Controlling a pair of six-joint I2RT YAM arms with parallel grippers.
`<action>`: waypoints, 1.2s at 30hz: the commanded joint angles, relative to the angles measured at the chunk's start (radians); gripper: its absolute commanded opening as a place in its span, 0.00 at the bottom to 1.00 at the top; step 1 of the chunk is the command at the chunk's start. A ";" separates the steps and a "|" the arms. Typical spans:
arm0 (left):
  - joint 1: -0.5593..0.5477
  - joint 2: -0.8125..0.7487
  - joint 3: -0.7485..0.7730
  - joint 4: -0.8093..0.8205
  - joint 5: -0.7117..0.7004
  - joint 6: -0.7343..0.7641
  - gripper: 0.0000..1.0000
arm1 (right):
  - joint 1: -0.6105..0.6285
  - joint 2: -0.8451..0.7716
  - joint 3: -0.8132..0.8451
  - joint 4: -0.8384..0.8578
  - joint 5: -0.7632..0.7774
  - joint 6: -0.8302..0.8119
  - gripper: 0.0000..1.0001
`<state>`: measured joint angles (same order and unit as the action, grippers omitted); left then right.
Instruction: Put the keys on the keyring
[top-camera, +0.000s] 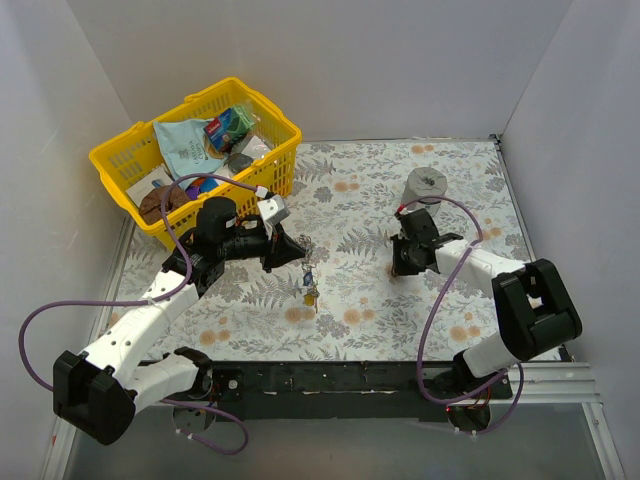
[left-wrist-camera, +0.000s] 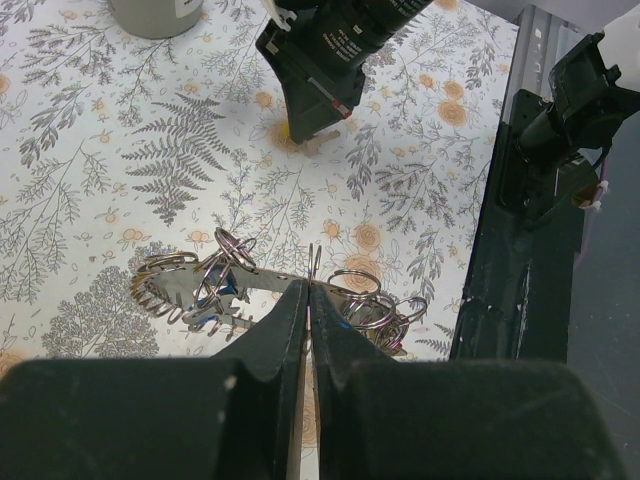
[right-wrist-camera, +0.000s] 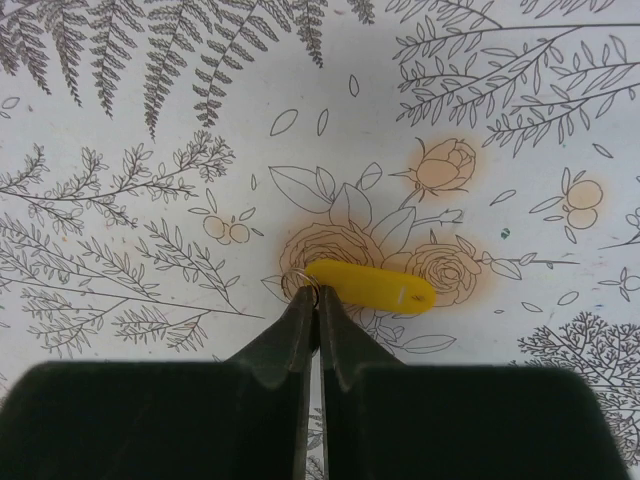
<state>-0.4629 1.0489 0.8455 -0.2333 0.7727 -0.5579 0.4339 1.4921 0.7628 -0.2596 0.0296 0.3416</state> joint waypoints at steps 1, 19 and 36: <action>0.003 -0.040 -0.002 0.028 0.007 0.001 0.00 | 0.000 0.022 0.035 0.020 -0.022 0.004 0.03; 0.003 -0.006 0.004 0.031 0.019 0.009 0.00 | 0.035 -0.067 0.013 0.111 -0.468 -0.185 0.08; 0.003 -0.004 0.007 0.031 0.019 0.010 0.00 | 0.127 -0.115 0.064 0.033 -0.283 -0.190 0.54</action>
<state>-0.4629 1.0569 0.8421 -0.2329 0.7734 -0.5571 0.5198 1.3563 0.7750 -0.1959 -0.2947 0.1722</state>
